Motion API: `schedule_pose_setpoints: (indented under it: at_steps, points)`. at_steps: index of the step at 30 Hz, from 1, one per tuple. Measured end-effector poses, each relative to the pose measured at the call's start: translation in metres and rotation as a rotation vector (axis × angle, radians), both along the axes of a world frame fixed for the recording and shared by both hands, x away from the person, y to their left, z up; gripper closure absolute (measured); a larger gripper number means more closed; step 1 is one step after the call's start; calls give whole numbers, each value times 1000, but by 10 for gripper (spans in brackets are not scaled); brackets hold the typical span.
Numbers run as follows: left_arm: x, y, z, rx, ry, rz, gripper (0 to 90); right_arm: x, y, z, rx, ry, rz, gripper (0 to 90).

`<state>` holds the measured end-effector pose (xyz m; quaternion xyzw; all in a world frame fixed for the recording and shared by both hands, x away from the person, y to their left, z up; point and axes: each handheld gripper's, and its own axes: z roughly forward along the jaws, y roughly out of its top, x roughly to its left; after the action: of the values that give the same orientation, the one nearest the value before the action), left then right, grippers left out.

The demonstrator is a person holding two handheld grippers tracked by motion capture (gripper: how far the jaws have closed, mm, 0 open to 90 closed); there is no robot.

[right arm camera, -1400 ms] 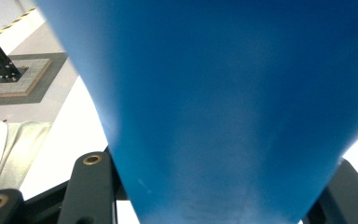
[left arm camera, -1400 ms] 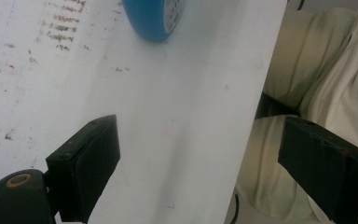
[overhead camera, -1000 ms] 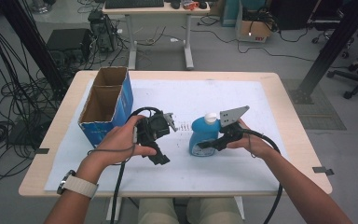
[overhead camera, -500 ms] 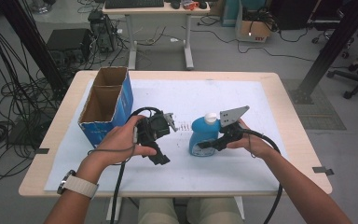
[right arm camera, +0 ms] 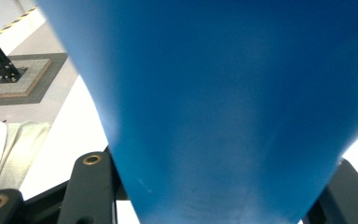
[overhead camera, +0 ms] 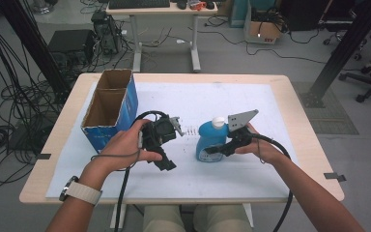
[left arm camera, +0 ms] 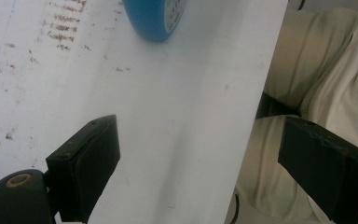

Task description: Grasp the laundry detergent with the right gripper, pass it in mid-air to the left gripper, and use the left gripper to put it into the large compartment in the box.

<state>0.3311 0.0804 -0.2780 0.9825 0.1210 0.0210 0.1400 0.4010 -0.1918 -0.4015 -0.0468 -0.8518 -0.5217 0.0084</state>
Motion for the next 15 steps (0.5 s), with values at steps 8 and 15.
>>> schedule_pose_setpoints:
  at_steps: [8, 15]
  points:
    - [0, 0, 1, -1, -3, -1, 129, 0, 0, 0, 0, -7, 0, 427]
    - [-1, 1, 2, -4, -7, 4, 129, 0, 0, 0, 2, -12, 3, 428]
